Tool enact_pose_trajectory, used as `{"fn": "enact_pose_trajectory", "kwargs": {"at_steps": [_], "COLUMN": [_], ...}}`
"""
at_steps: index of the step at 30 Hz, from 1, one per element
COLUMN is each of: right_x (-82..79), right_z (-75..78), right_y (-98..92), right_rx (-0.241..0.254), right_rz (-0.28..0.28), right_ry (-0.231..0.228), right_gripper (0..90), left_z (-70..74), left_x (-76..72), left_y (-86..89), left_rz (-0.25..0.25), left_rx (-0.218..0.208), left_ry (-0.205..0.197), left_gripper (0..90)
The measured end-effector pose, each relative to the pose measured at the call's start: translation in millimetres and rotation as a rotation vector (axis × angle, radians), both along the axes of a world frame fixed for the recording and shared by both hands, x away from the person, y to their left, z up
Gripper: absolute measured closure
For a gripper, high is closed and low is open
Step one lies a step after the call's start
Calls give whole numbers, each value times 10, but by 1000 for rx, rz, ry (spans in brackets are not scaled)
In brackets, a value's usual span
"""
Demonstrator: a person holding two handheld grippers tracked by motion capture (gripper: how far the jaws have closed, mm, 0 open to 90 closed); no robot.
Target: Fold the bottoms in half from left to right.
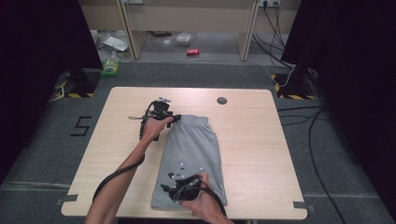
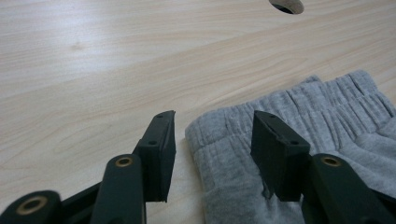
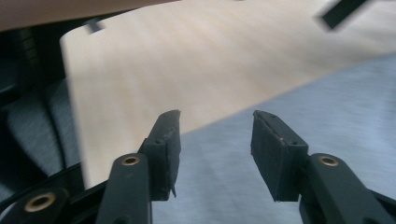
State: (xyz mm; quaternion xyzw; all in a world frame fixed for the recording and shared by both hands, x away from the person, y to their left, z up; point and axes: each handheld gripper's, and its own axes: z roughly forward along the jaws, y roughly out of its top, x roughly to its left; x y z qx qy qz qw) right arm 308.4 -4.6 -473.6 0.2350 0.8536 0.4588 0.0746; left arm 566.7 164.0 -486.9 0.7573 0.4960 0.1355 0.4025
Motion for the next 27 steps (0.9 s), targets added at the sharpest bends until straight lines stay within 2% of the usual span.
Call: {"fn": "enact_pose_trajectory", "kwargs": {"at_steps": [3, 8, 13, 17, 19, 21, 25, 26, 27], "right_x": [177, 440, 767, 981, 1096, 1175, 1329, 1365, 1402], "right_z": [22, 61, 111, 130, 129, 126, 106, 97, 85], "right_y": [-138, -317, -497, -601, -671, -717, -784, -803, -823], "right_rx": [7, 3, -5, -17, 9, 13, -20, -34, -35], "right_rz": [-56, -130, -226, -266, -286, -284, -304, -310, -315], "right_ry": [2, -13, -34, -22, 9, 37, 43, 28, 31], "right_gripper": [513, 520, 524, 510, 497, 486, 475, 474, 473], "left_z": [-8, -33, -64, -73, -70, -72, -69, -67, -63], "left_x": [-12, -14, -13, -6, -7, -4, 2, 5, 5], "left_y": [30, 77, 25, 3, -1, -8, -10, -11, -13], "left_rz": [2, 17, 11, 18, 17, 14, 9, 8, 9], "left_rx": [0, -29, -42, -52, -56, -43, -37, -37, -35], "left_ry": [9, 16, 35, 43, 37, 37, 40, 41, 41], "left_gripper": [469, 440, 415, 402, 393, 385, 385, 387, 386]}}
